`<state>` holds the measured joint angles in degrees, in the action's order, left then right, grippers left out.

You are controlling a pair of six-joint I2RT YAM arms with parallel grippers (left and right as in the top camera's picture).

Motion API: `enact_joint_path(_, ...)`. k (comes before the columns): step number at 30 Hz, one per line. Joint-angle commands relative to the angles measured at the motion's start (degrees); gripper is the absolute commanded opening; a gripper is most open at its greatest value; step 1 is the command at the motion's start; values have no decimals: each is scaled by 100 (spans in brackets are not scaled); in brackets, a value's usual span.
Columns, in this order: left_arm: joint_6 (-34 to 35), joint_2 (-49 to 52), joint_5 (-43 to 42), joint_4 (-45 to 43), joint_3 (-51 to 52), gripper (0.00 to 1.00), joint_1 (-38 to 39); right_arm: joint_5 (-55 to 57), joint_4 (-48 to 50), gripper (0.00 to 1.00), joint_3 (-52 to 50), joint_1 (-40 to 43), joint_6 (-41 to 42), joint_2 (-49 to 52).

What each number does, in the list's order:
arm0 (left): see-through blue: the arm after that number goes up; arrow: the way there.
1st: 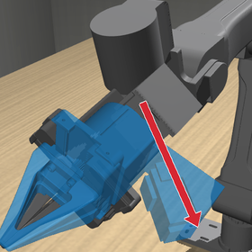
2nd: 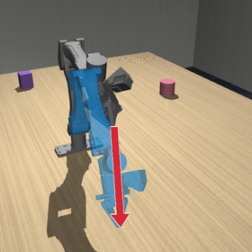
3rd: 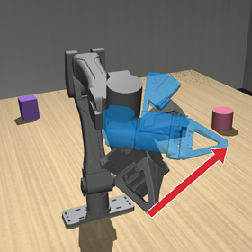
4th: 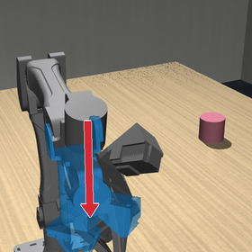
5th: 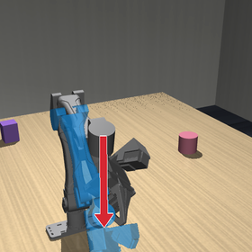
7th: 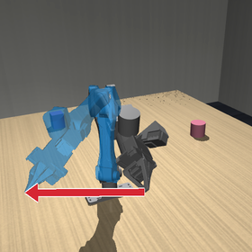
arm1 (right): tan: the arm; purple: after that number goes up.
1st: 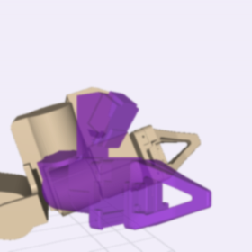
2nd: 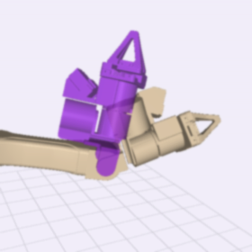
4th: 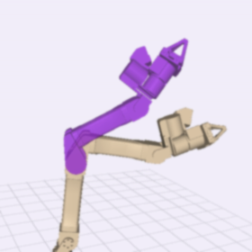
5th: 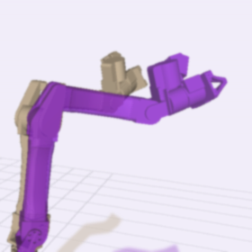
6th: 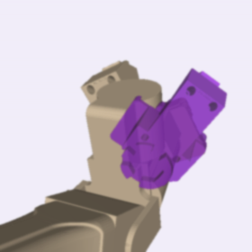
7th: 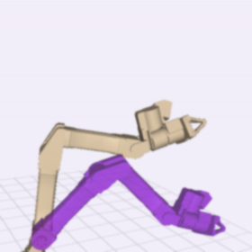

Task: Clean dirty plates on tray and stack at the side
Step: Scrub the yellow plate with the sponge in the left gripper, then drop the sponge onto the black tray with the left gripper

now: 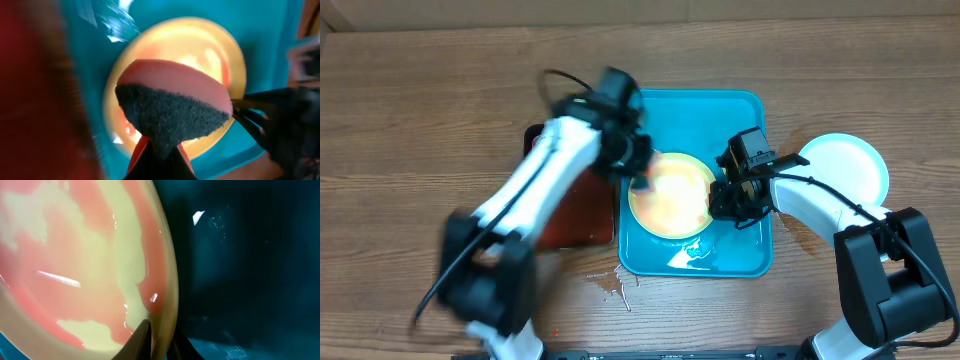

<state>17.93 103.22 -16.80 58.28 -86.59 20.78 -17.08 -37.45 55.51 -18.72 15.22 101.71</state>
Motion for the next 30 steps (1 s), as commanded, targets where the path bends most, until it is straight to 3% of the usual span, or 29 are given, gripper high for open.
enact_joint_path(1,-138,-883,1307,417,-63,4,-330,411,-50,13,-114,42,-26,201)
enact_joint_path(4,31,-990,1880,872,-33,4,-629,411,-35,13,-114,42,-26,201)
enact_joint_path(7,68,-894,1882,894,271,4,-920,411,4,13,-114,42,-26,203)
enact_joint_path(14,396,-496,1633,-413,1657,5,-1095,411,13,13,-114,42,-24,203)
enact_joint_path(20,610,-164,1746,-938,2046,5,-1104,411,13,13,-114,42,-24,201)
enact_joint_path(24,481,-225,1735,-863,1945,53,-1119,442,17,13,-114,42,-26,203)
enact_joint_path(28,428,-481,1655,-396,1471,59,-1235,715,136,12,-114,42,-24,201)
enact_joint_path(30,317,-699,1528,-109,1169,59,-1357,809,146,5,-61,50,-22,201)
